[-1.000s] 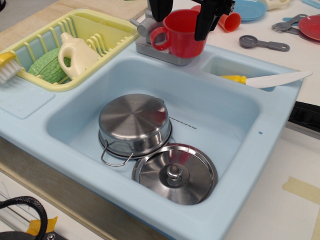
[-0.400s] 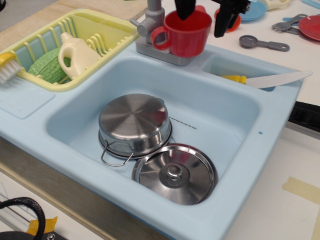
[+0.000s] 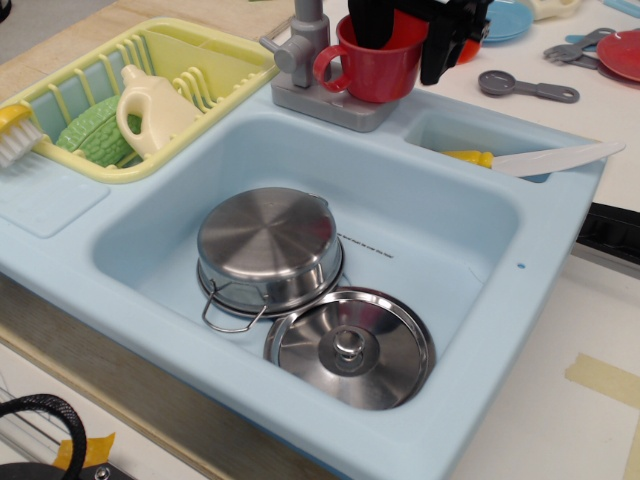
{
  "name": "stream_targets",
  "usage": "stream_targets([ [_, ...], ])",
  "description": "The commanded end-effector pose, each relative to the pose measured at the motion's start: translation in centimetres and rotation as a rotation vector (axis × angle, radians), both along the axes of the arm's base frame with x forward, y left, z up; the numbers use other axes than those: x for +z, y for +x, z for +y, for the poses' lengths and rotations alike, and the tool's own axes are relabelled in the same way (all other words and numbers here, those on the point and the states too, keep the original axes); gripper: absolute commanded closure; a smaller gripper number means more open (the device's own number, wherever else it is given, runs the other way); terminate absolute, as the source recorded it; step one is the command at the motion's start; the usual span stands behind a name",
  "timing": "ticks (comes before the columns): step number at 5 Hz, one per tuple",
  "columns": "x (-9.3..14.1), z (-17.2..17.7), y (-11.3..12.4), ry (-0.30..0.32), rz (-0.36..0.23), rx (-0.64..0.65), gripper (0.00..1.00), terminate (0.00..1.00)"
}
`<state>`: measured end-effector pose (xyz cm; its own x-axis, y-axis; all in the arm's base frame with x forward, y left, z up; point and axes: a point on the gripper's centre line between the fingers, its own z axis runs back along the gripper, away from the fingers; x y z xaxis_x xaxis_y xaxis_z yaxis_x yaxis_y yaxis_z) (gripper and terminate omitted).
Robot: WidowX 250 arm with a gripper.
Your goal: Put cup from anywhere into sink
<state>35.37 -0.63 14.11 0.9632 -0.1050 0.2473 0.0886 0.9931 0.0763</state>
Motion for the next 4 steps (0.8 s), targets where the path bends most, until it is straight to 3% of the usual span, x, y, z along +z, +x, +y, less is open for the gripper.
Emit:
stream_targets([
  [1, 0.3, -0.2, -0.1, -0.022, -0.026, 0.034, 1.00, 0.00],
  [2, 0.8, -0.7, 0.0, -0.008, -0.025, 0.049, 1.00, 0.00],
  [3, 2.8, -2.3, -1.2, 0.035, -0.008, 0.115, 1.00, 0.00],
  [4, 3.9, -3.3, -4.4, 0.052, 0.000, 0.207, 1.00, 0.00],
])
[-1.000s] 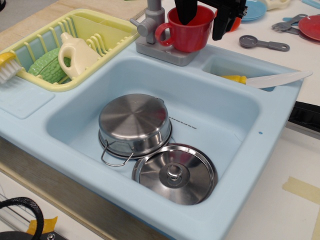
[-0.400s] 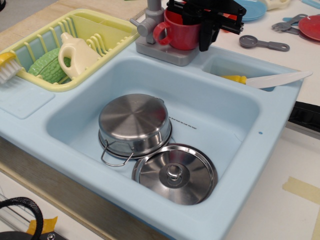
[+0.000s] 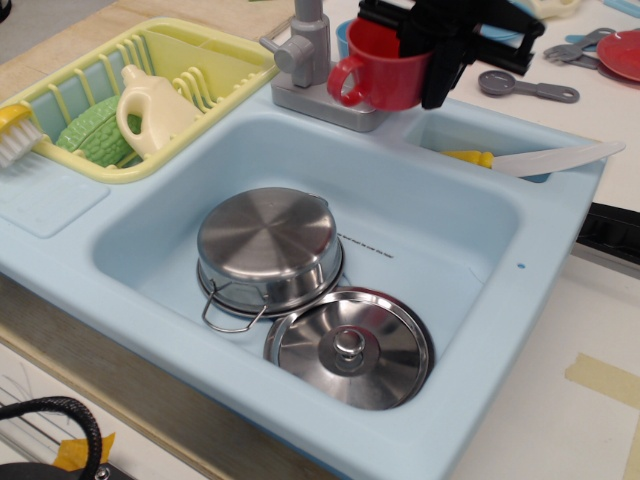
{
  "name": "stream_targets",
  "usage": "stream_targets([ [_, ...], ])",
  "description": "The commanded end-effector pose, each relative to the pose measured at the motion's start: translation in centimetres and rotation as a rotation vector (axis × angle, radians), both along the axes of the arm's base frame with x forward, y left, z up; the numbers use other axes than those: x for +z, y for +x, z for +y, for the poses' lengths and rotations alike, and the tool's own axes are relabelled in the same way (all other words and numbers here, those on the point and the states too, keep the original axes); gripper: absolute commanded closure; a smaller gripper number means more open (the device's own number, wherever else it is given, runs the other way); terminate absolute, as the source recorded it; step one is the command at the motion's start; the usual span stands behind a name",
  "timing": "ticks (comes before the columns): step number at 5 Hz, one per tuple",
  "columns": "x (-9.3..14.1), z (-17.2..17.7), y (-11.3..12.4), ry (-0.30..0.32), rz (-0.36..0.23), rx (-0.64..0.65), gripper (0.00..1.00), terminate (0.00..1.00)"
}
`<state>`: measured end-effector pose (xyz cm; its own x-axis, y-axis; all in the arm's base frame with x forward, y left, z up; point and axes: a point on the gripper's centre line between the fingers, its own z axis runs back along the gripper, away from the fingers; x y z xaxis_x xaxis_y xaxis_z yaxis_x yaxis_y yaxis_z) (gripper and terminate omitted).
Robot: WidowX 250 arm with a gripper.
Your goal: Put cup from anywhere into sink
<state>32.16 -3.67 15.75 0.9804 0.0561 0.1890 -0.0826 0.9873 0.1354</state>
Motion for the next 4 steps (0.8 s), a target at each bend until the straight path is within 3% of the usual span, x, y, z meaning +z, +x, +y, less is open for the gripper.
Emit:
stream_targets([
  [1, 2.4, -1.4, -4.0, -0.019, -0.042, 0.111, 1.00, 0.00],
  [2, 1.6, -3.0, -6.8, -0.041, -0.056, 0.186, 1.00, 0.00],
  [3, 1.2, -4.4, -8.3, -0.043, -0.085, 0.215, 0.00, 0.00],
  [4, 1.2, -4.4, -8.3, -0.043, -0.085, 0.215, 0.00, 0.00],
])
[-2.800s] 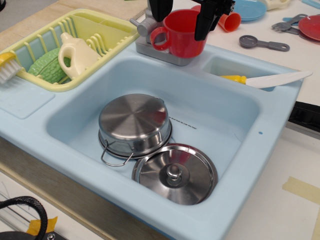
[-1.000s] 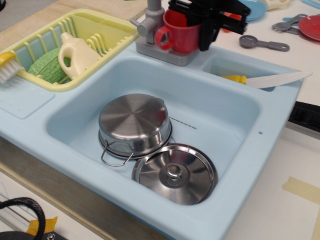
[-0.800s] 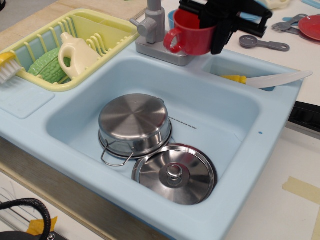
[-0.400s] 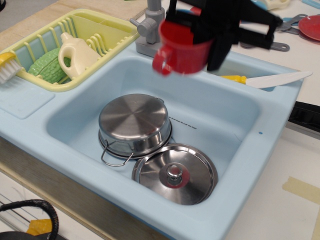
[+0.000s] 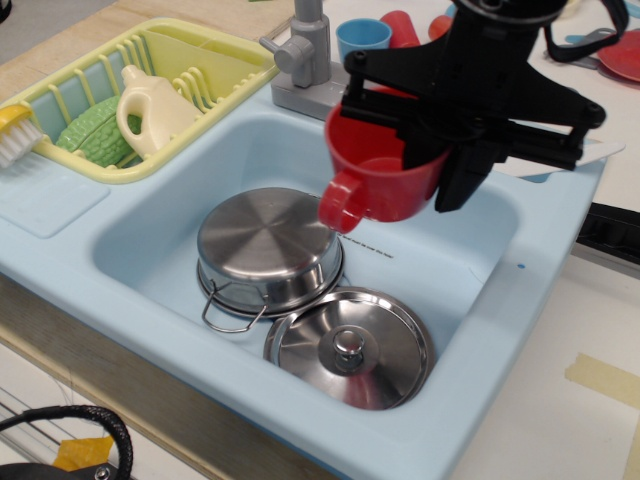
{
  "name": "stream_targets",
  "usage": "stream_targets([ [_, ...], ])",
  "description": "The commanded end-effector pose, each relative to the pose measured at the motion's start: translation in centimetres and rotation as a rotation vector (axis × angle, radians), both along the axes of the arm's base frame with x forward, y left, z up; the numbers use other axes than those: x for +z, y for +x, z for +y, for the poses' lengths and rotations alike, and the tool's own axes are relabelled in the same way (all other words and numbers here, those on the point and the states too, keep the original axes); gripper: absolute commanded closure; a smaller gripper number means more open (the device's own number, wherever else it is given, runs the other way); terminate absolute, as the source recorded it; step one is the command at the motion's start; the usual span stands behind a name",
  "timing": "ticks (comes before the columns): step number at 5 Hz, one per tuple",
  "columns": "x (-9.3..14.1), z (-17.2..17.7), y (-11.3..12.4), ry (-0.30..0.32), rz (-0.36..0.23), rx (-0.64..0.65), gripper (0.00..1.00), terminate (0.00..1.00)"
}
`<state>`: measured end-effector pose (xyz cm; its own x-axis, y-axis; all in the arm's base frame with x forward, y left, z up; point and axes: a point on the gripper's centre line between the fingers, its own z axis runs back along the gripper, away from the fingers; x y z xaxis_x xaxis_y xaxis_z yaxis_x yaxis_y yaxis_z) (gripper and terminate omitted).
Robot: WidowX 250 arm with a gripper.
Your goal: Put cup from anywhere into sink
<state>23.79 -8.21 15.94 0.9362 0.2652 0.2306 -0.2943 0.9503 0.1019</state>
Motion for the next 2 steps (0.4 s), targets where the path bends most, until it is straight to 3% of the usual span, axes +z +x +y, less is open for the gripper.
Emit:
stream_targets([
  [1, 0.97, 0.11, 0.05, -0.014, -0.039, 0.003, 0.00, 0.00],
  [2, 0.97, 0.11, 0.05, -0.014, -0.039, 0.003, 0.00, 1.00],
])
